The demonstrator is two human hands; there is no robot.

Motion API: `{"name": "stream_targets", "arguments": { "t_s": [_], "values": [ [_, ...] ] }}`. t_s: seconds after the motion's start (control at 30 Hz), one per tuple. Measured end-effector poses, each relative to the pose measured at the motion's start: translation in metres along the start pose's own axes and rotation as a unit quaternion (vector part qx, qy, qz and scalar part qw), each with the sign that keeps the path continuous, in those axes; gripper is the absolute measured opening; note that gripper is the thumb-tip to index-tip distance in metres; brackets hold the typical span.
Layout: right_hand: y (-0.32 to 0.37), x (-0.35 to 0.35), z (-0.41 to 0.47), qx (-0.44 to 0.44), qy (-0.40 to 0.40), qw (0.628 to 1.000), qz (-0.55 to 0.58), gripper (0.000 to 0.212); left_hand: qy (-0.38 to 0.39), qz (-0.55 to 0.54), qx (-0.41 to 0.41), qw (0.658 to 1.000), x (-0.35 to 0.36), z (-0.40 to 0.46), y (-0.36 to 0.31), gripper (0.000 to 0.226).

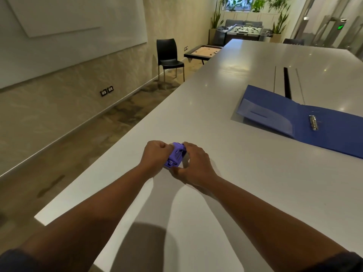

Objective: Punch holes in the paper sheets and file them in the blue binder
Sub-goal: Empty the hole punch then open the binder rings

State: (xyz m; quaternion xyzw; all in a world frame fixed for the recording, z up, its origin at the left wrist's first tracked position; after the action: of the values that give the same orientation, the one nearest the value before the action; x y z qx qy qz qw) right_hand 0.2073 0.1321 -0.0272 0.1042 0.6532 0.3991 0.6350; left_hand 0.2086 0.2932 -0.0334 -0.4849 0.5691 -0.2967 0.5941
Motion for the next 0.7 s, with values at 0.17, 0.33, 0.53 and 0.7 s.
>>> {"name": "stream_targets", "arguments": {
  "t_s": [0.17,0.33,0.53,0.7],
  "values": [
    [0.004,0.018,0.011,0.011,0.023,0.999,-0.021,0.067,0.003,-0.013,-0.015,1.0,-0.01,0.008,0.017,0.036],
    [0.002,0.021,0.012,0.019,0.028,0.999,-0.039,0.07,-0.004,-0.003,-0.004,1.0,-0.007,0.009,0.018,0.034],
    [0.0,0.023,0.013,0.014,0.037,0.998,-0.047,0.069,-0.003,-0.007,-0.001,1.0,-0.005,0.008,0.018,0.033],
    [0.0,0.022,0.011,-0.005,0.042,0.999,-0.024,0.063,-0.007,-0.014,-0.009,1.0,-0.006,0.006,0.019,0.03]
  ]
}}
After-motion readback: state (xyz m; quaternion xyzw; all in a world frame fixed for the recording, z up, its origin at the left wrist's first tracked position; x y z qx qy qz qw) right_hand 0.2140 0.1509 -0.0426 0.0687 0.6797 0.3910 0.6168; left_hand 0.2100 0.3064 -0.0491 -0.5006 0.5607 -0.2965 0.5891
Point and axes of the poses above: each hand's wrist, its own z-axis towards the middle knuckle, its own x-axis out of the palm, y = z × x, the point moved 8 cm from there along z, towards the middle knuckle, and after that the axes turned 5 degrees about y, right-handed, at the moved point
